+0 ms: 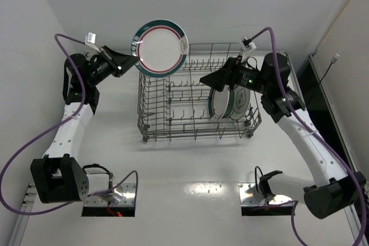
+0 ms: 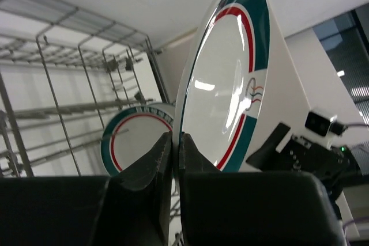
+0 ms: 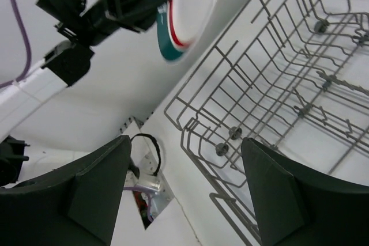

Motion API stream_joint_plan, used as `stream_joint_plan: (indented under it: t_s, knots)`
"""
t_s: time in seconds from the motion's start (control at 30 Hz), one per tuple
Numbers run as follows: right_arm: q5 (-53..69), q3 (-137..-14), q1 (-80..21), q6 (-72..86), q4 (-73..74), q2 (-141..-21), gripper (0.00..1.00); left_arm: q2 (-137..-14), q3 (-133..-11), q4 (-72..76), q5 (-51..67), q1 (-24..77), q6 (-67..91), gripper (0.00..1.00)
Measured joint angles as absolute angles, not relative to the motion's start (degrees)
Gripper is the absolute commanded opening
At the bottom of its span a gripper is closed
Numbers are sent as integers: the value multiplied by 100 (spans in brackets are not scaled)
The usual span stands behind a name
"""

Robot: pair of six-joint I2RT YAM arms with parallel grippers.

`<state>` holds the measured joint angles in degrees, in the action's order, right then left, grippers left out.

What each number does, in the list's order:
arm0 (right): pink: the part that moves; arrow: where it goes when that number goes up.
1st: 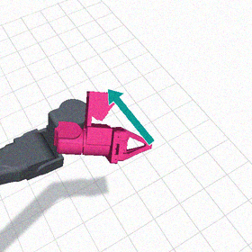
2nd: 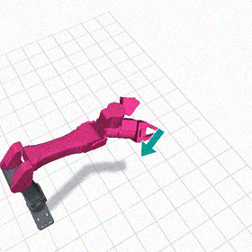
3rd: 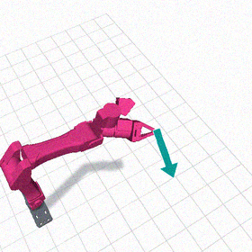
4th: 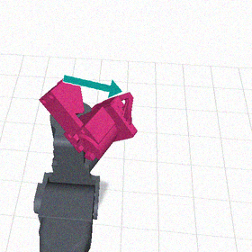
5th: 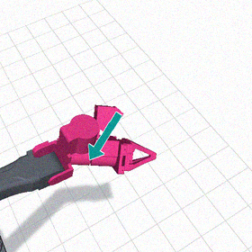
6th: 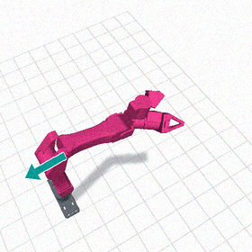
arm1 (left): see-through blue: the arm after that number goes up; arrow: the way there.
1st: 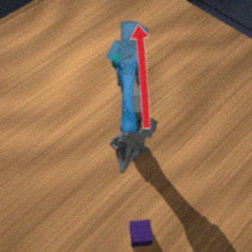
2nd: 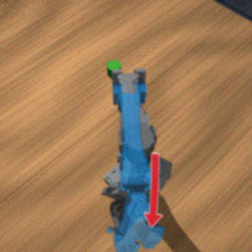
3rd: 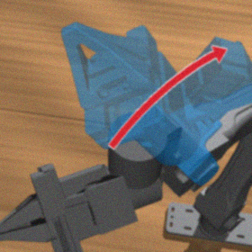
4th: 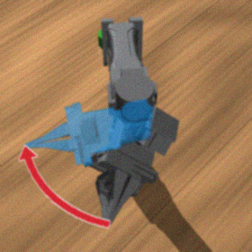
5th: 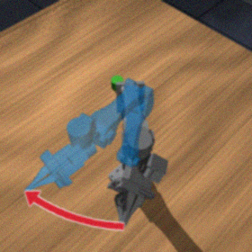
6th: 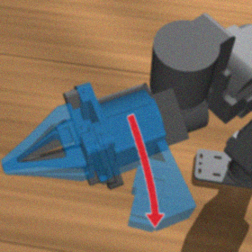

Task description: Load the plates into the dish rack

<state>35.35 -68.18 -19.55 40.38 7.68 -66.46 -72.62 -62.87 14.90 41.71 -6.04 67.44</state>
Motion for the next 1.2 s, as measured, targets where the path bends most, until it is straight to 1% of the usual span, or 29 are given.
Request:
stream_joint_plan:
  t_s: [0.2, 0.33, 0.4, 0.47, 0.5, 0.53, 0.57, 0.6, 0.63, 0.7, 0.73, 0.8, 0.87, 0.97, 1.03, 1.2]
  knots:
    - [3916, -6495, -1850, 4344, 27, -6842, 74, -6989, -5614, 1511, 4217, 62, 6783, 0]
    - [4040, -6357, -1754, 4471, -257, -7059, 74, -6984, -5454, 1507, 4112, 676, 6820, 0]
    - [4108, -6263, -1721, 4541, -388, -7155, 67, -6987, -5454, 1514, 4058, 974, 6820, 0]
    - [4189, -6202, -1678, 4598, -478, -7247, 15, -7002, -5454, 1584, 4049, 1256, 6820, 0]
    - [4268, -6191, -1662, 4646, -528, -7282, 1, -7013, -5454, 1621, 4080, 1352, 6812, 2]
    - [4160, -6176, -1625, 4698, -489, -7303, 0, -7019, -5454, 1671, 4104, 1409, 6744, 11]
    - [4091, -6163, -1549, 4766, -416, -7338, 0, -7032, -5465, 1811, 4211, 1426, 6643, 17]
    - [4219, -6160, -1463, 4803, -401, -7397, 0, -7032, -5474, 1846, 4250, 1428, 6611, 34]
    - [4224, -6160, -1457, 4777, -370, -7395, 0, -7057, -5483, 1780, 4333, 1398, 6508, 43]
    - [4023, -6180, -1444, 4609, -58, -7290, 0, -7185, -5680, 1317, 4462, 1253, 6270, 55]
    - [3769, -6243, -1446, 4438, 263, -7218, 0, -7299, -5892, 854, 4519, 1149, 6055, 60]
    - [2840, -6556, -1533, 3997, 1109, -7109, 0, -7596, -6445, -231, 4510, 851, 5457, 60]
    - [1968, -6886, -1619, 3658, 1719, -7065, 0, -7839, -6851, -1015, 4421, 567, 4939, 61]
    - [714, -7338, -1778, 3170, 2499, -7048, 0, -7940, -7024, -1981, 4303, 38, 4357, 61]
    - [21, -7481, -1914, 2930, 2862, -7070, 0, -7922, -7070, -2290, 4388, -248, 4217, 61]
    - [-1133, -7780, -2355, 2526, 3540, -7555, 0, -7760, -7227, -2825, 4189, -687, 3785, 61]
